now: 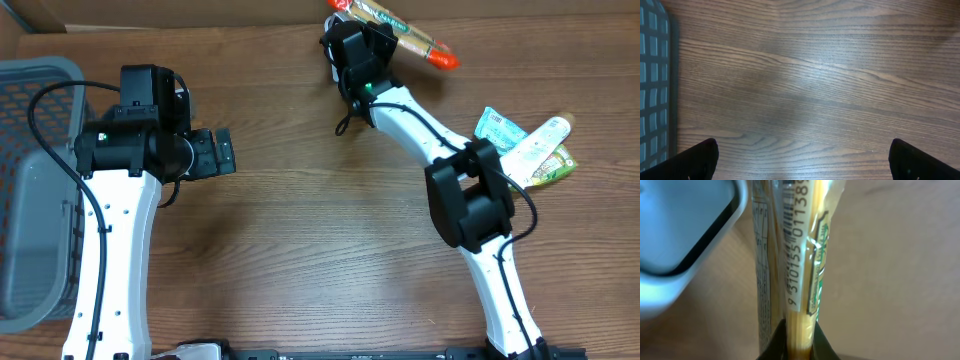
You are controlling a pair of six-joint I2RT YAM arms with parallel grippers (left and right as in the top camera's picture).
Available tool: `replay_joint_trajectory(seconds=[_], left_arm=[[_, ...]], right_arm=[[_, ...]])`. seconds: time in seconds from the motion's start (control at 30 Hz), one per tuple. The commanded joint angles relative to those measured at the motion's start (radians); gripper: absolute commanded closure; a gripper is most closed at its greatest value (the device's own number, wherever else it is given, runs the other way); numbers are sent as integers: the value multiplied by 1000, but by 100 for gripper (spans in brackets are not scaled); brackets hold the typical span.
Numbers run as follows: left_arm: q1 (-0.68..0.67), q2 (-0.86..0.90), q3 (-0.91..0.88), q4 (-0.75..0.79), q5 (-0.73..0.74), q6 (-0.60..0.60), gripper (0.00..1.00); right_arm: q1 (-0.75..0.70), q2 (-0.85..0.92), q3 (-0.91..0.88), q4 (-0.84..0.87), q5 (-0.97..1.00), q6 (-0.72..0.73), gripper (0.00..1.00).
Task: Scan the item barcode
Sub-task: 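Hold the red pasta pack barcode in front of the scanner, then carry the red pasta pack right and lay it on the pile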
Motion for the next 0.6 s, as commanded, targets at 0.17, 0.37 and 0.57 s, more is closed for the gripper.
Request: replay_joint_trajectory(seconds=[0.17, 0.37, 0.57], left_arm=[[-4, -5, 0, 2, -6, -10, 1], [-4, -5, 0, 2, -6, -10, 0], [-4, -5, 0, 2, -6, -10, 0]], right_arm=[[-30, -524, 36, -471, -479, 516, 96], [-78, -533, 36, -521, -636, 584, 96], [-109, -492, 36, -492, -739, 612, 96]])
